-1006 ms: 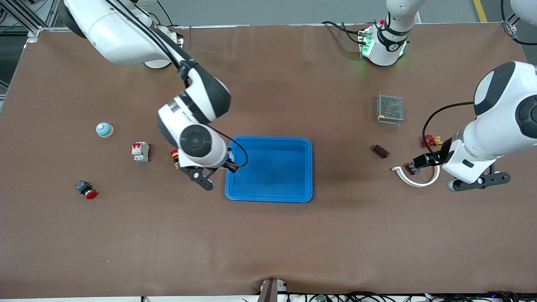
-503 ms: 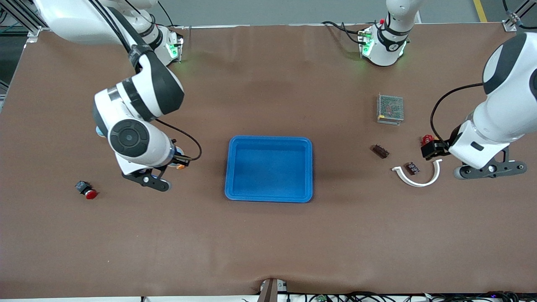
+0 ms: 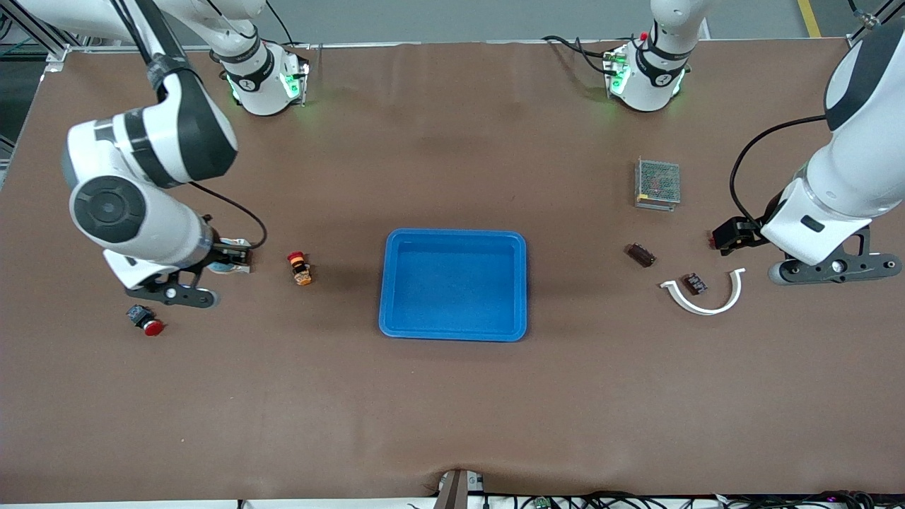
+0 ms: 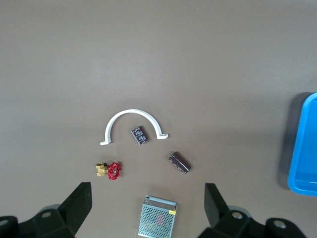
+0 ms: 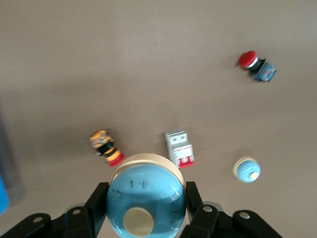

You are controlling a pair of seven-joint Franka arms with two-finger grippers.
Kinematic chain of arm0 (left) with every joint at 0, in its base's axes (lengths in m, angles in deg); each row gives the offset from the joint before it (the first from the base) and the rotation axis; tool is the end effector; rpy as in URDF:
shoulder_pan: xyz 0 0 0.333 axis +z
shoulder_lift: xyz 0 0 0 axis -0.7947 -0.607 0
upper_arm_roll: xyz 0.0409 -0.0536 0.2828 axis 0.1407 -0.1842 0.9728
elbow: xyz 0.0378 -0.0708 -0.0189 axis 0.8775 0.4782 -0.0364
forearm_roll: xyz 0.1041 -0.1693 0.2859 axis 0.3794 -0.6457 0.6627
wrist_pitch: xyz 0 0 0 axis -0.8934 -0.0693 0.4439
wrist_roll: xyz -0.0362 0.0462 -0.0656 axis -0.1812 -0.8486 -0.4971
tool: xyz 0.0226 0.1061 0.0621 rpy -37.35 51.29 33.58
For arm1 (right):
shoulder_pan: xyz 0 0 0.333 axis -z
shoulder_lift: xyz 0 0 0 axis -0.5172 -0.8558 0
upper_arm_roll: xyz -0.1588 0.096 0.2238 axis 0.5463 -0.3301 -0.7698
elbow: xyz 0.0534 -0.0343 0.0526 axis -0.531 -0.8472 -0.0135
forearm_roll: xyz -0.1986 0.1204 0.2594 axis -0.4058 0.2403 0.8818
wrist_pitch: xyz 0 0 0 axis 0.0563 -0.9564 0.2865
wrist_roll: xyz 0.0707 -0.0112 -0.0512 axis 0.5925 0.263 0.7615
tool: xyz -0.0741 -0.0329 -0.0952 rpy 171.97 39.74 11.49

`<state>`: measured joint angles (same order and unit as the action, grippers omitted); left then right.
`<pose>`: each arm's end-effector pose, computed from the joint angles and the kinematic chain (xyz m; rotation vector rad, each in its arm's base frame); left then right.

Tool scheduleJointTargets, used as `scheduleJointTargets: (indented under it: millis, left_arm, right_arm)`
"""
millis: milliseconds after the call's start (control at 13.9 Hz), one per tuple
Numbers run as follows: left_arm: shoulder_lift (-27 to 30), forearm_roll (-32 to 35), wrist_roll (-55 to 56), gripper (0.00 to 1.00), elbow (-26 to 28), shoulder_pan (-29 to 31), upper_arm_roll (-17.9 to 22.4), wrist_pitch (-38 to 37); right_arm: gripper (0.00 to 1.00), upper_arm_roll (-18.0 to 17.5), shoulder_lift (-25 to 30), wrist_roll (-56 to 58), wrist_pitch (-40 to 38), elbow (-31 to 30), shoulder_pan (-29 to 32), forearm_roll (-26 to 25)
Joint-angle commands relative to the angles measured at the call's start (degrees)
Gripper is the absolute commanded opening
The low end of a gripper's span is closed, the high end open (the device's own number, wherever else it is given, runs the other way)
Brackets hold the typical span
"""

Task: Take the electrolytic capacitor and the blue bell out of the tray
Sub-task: 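Carry the bell out of the tray while the left gripper withdraws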

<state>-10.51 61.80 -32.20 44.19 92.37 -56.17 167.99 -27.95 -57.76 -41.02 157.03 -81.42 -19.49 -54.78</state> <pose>0.5651 -0.0869 0.5327 -3.0117 -0.0337 0.0095 0.5608 0.0953 0.4132 2.9375 -0.1537 -0.2348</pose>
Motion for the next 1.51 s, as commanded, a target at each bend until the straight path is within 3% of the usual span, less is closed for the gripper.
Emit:
scheduleJointTargets:
  millis: [0, 144, 216, 503, 719, 791, 1078, 1437]
  left_arm:
    - [8.16, -7.54, -1.56, 1.0, -0.13, -1.58, 6.7, -1.26]
    - [11.68, -14.94, -4.35, 1.0, -0.04, -8.08, 18.12, -1.35]
    - [13.18, -16.79, -7.42, 1.0, 0.04, -10.28, 21.48, -1.35]
    - [17.67, -21.36, -12.01, 1.0, 1.97, -19.86, 35.98, -2.13]
    - [20.22, -24.02, -16.23, 1.0, 3.9, -31.71, 51.08, -2.22]
    - [21.62, -24.11, -17.28, 1.0, 5.74, -34.61, 54.26, -2.14]
    - [23.74, -24.28, -21.68, 1.0, 7.42, -43.06, 63.59, -2.14]
    - [25.24, -26.3, -21.51, 1.0, 9.09, -43.96, 64.23, -0.82]
  right_arm:
    - [0.0, -1.21, 6.22, 6.2, 5.11, -8.81, 4.77, -0.8]
    - [0.0, -1.21, 8.76, 10.76, 10.28, -13.81, 8.28, -0.71]
    - [0.0, -1.3, 10.26, 13.48, 13.97, -17.15, 10.3, -0.71]
    - [0.0, -1.3, 13.61, 22.54, 24.35, -25.95, 17.59, -0.28]
    - [0.0, -1.3, 13.52, 30.28, 32.61, -30.61, 23.57, -0.1]
    - [0.0, -1.21, 13.52, 31.86, 35.86, -32.54, 25.07, -0.1]
    - [0.0, -1.12, 13.08, 38.55, 47.29, -38.87, 31.13, -0.1]
    - [0.0, -0.95, 9.85, 43.38, 60.84, -45.57, 36.67, -0.1]
